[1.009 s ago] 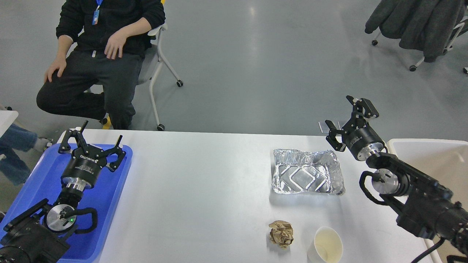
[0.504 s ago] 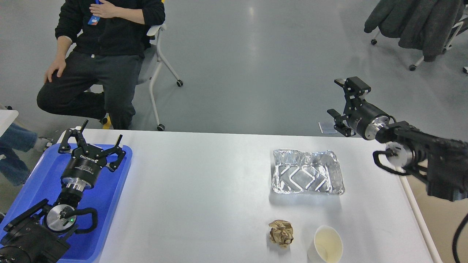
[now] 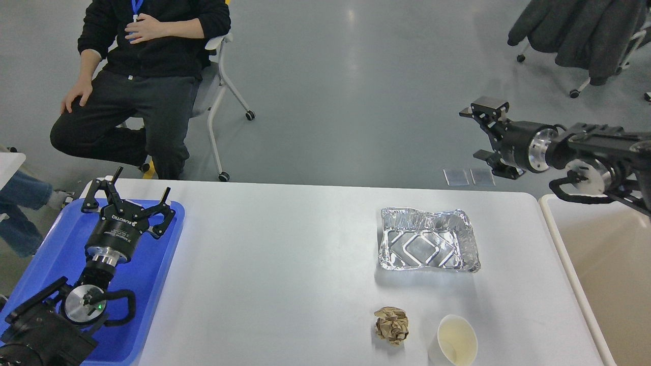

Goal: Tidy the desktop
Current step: 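Raise the right gripper up and away from the table, then lower the open right gripper toward the white paper cup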

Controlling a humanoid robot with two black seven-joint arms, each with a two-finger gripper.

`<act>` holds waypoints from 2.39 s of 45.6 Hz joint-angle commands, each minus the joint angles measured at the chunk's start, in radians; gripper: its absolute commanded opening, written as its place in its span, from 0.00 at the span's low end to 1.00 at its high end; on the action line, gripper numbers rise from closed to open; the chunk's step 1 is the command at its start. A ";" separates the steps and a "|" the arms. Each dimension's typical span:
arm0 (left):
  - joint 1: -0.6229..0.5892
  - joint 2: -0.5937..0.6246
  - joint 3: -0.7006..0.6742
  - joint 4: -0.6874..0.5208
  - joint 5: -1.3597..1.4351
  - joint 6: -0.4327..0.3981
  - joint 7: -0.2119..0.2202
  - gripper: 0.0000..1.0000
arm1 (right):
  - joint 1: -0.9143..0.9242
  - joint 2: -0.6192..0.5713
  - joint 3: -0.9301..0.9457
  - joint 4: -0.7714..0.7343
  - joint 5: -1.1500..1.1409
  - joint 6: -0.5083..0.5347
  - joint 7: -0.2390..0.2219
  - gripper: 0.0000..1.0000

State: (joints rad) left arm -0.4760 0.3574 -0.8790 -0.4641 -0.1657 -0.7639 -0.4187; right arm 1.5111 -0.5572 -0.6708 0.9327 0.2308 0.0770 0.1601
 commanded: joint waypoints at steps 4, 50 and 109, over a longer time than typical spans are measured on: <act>0.000 0.000 0.000 -0.001 0.000 0.000 -0.002 0.99 | 0.142 -0.047 -0.039 0.067 -0.068 0.015 -0.258 1.00; -0.001 0.000 0.000 -0.001 0.000 0.000 0.000 0.99 | 0.929 0.295 -0.701 0.357 -0.185 0.708 -0.258 1.00; -0.001 0.000 0.000 -0.001 0.000 -0.002 0.000 0.99 | 0.664 0.224 -0.624 0.541 -0.278 0.708 -0.260 1.00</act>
State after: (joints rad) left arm -0.4772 0.3574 -0.8789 -0.4645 -0.1656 -0.7653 -0.4188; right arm 2.2644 -0.3328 -1.2941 1.4711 -0.0517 0.7852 -0.0986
